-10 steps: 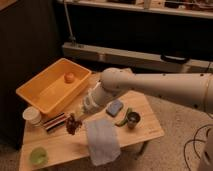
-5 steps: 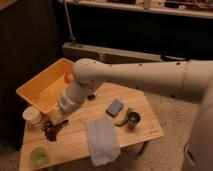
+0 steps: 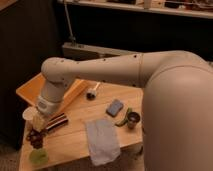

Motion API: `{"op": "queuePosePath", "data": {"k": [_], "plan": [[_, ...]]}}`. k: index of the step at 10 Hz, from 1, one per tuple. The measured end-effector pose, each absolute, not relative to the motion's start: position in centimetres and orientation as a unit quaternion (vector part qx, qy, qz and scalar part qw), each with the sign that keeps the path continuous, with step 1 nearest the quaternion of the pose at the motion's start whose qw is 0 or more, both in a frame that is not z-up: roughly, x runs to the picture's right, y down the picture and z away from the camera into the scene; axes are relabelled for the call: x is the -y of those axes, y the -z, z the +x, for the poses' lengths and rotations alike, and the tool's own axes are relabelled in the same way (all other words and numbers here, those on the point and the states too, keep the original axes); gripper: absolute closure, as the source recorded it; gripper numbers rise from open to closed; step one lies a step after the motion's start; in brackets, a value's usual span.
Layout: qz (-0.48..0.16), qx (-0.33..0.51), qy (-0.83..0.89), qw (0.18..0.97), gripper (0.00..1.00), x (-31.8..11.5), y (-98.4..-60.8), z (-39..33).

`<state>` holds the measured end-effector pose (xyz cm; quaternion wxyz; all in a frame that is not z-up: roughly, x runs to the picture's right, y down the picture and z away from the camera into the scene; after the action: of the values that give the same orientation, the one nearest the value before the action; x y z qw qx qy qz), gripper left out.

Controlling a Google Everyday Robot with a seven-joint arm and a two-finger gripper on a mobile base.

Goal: Place grapes in plastic cup

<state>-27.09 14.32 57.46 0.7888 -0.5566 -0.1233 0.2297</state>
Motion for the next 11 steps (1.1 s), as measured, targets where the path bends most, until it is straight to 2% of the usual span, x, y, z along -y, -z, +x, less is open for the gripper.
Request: {"op": "queuePosePath", "data": {"k": [6,11], "plan": [[-0.613,0.132,-0.116,0.77,1.0,-16.5,-56.4,-29.8],[-0.618,0.107,-0.073,0.776,1.0,-20.2,-57.5,-32.0]]}}
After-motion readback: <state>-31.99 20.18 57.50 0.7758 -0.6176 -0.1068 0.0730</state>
